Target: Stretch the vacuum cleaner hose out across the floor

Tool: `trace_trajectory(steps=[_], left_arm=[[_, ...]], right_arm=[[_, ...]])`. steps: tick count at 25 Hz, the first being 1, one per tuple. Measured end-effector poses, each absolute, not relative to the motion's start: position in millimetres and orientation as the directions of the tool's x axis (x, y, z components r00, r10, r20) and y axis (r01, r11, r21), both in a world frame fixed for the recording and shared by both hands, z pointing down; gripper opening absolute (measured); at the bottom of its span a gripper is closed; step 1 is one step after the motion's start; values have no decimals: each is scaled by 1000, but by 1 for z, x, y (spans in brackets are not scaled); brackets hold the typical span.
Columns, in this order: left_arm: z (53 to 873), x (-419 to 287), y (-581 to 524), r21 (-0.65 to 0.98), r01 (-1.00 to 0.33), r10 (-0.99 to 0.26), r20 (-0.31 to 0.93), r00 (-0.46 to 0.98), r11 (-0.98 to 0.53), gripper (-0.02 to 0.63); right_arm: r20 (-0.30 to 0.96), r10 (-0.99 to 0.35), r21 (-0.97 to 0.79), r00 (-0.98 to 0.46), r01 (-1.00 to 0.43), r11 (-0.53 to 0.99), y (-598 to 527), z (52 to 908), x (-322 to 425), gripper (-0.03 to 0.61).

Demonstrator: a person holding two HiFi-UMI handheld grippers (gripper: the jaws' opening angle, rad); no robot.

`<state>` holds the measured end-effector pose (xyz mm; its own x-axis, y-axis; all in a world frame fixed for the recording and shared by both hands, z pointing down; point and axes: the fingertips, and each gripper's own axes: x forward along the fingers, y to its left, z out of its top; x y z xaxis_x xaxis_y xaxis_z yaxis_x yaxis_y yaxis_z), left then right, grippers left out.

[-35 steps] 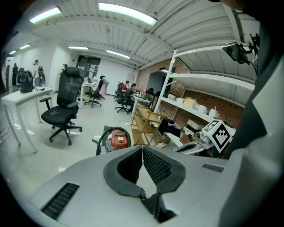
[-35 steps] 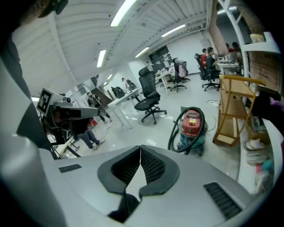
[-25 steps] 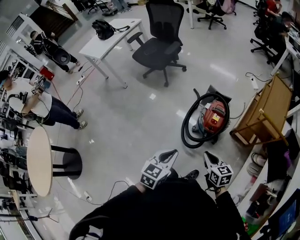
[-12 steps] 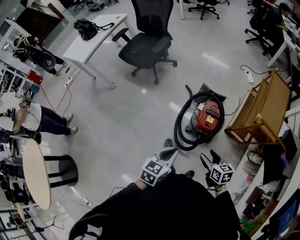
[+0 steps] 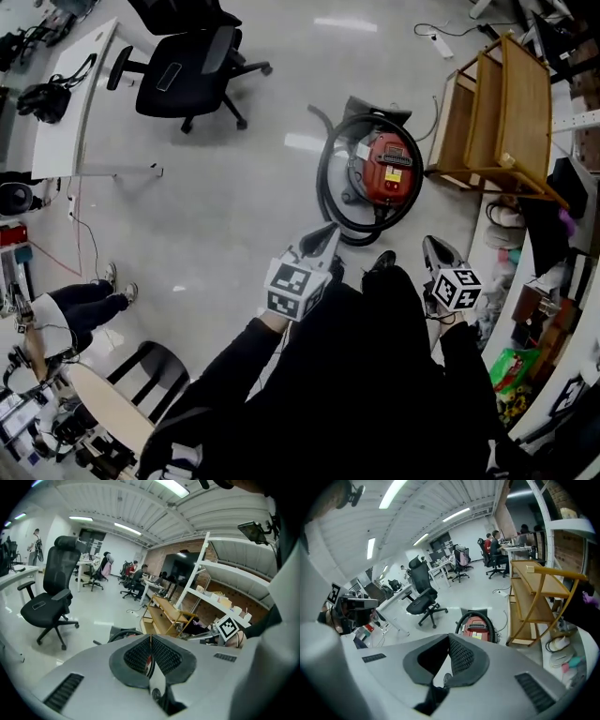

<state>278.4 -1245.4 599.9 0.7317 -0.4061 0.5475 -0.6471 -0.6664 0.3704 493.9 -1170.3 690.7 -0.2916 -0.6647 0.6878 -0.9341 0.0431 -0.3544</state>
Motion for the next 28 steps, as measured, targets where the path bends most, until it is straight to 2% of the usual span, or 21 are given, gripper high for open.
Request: trace_trajectory(steps=[4,5,6,8,15,19,24,28], left_arm=[[639,263,-1248,379,-669,-356,626,694,-639,23],[647,260,-1249,381,-685,-355,642,680,-621,23],[655,259,-1250,386,-705,-362,654,664,-595,23],[663,264,-1249,408,-738,-377,667,643,-537,23],[659,334,-1222,539,-602,-268,573,775,-589,23],[683,340,-1225,541,-641,-245,629,738,-544,23],[721,344,-1217,568,-636,-204,641,740,-522,23],[742,350,-1211,591,-651,-196,651,733,-476,23]], right_arm=[[699,-651,-398,-295,-917,-12,-1206,745,512,24],[712,-635,-409,-300,-912,-27,-1216,763,518,77],[726,-616,-417,-307,-908,-38,-1226,780,525,157],[752,-582,-412,-311,-910,-46,-1244,812,541,227],[844,-461,-364,-275,-924,-116,-1274,942,596,239],[874,-414,-347,-256,-924,-162,-1291,1001,616,241],[887,-382,-355,-258,-912,-207,-1325,1058,637,262],[846,-388,-475,-365,-847,-240,-1338,1095,636,273]])
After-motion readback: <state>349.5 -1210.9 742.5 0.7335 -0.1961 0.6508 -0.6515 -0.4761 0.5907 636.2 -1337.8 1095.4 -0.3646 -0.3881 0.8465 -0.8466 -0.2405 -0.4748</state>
